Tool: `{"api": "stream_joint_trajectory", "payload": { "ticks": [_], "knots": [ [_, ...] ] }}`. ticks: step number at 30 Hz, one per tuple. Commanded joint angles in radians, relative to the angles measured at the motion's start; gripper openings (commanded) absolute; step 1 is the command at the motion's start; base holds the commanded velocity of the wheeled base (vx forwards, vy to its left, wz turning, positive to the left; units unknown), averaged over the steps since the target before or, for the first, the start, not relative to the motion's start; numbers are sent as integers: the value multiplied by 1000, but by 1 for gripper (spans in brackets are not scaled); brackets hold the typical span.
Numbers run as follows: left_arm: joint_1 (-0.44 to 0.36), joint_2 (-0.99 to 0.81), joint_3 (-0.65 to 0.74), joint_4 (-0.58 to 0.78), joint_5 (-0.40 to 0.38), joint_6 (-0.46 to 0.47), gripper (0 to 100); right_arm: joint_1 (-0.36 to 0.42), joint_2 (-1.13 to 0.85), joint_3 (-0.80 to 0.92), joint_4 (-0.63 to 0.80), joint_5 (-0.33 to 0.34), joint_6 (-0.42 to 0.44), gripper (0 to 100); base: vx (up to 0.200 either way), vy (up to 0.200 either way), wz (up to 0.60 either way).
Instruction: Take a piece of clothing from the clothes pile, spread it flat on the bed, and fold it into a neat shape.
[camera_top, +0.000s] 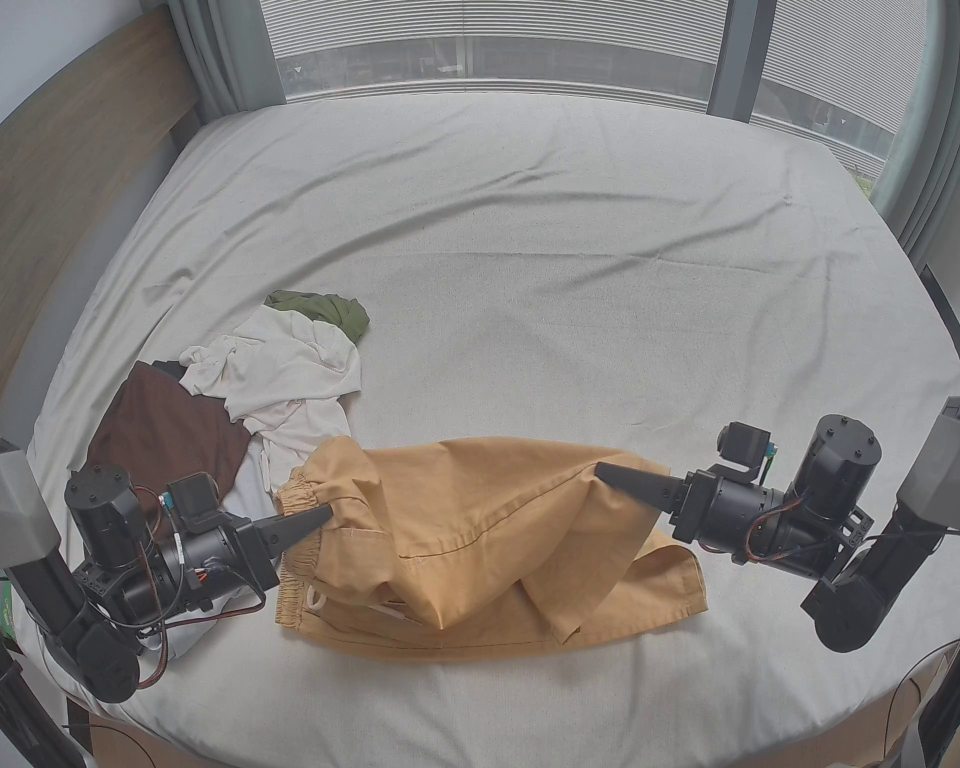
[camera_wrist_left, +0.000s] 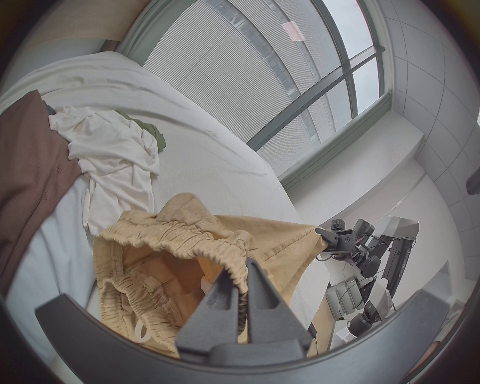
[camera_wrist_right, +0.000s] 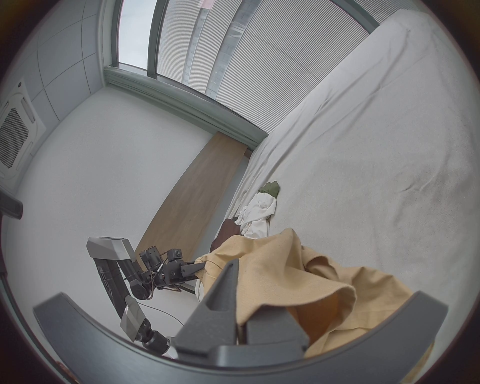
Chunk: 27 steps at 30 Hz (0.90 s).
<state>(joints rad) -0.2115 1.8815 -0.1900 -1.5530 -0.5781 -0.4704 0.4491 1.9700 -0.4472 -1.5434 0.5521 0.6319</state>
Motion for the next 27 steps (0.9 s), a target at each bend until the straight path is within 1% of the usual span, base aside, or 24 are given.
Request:
{"api": "stream_joint_trajectory", "payload": {
  "ticks": [1,8,16,22,27],
  "knots": [
    [1,-13,-3,-2,0,-1,0,-9,-11,19,0,3,-20,0,0,0,0],
    [7,-35,6,-2,1,-1,0,-9,-14,19,0,3,-20,0,0,0,0],
    [9,-38,-16,-2,3,-7,0,-15,-14,16,0,2,-21,0,0,0,0],
    [9,-50,-19,-2,3,-10,0,-29,-20,13,0,2,-28,0,0,0,0],
    [9,-68,-23,-2,3,-27,0,-35,-25,10,0,2,-29,0,0,0,0]
  ]
}}
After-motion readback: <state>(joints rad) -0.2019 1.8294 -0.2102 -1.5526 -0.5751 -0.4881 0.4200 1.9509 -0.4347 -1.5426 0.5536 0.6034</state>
